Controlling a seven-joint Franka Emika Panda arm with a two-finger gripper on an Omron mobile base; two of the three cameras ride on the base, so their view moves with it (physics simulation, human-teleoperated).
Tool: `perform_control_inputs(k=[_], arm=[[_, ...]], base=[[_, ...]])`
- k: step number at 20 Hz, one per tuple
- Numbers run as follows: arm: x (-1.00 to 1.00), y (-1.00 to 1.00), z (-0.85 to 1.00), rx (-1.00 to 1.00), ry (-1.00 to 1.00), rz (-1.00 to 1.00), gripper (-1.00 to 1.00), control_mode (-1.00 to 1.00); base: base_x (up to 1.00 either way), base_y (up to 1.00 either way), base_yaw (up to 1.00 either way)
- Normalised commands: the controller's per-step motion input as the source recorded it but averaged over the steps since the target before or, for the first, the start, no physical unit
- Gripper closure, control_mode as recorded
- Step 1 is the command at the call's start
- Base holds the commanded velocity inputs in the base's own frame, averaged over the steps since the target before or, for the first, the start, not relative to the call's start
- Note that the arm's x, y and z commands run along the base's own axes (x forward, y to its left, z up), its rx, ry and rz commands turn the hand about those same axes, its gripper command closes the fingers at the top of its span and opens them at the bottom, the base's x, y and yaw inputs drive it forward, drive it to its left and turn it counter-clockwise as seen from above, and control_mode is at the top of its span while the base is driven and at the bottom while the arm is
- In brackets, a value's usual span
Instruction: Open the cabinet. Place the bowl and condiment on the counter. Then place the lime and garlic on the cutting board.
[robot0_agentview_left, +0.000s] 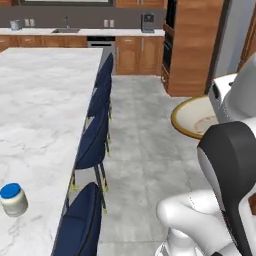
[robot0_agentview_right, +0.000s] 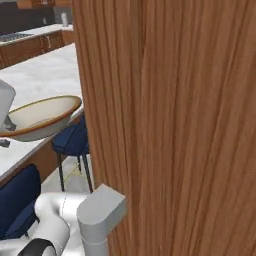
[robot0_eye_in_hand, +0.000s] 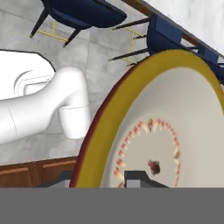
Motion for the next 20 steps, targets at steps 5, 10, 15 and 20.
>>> perform_control_inputs(k=[5,10,15,20], arm=[[0.0,0.0,0.0,0.0,0.0,0.0,1.0,1.0],[0.0,0.0,0.0,0.0,0.0,0.0,1.0,1.0],[0.0,0.0,0.0,0.0,0.0,0.0,1.0,1.0],[0.0,0.0,0.0,0.0,0.0,0.0,1.0,1.0]], base=[[-0.16,0.0,0.61],[-0.29,0.0,0.57],[-0.39,0.0,0.52],[-0.35,0.0,0.49]])
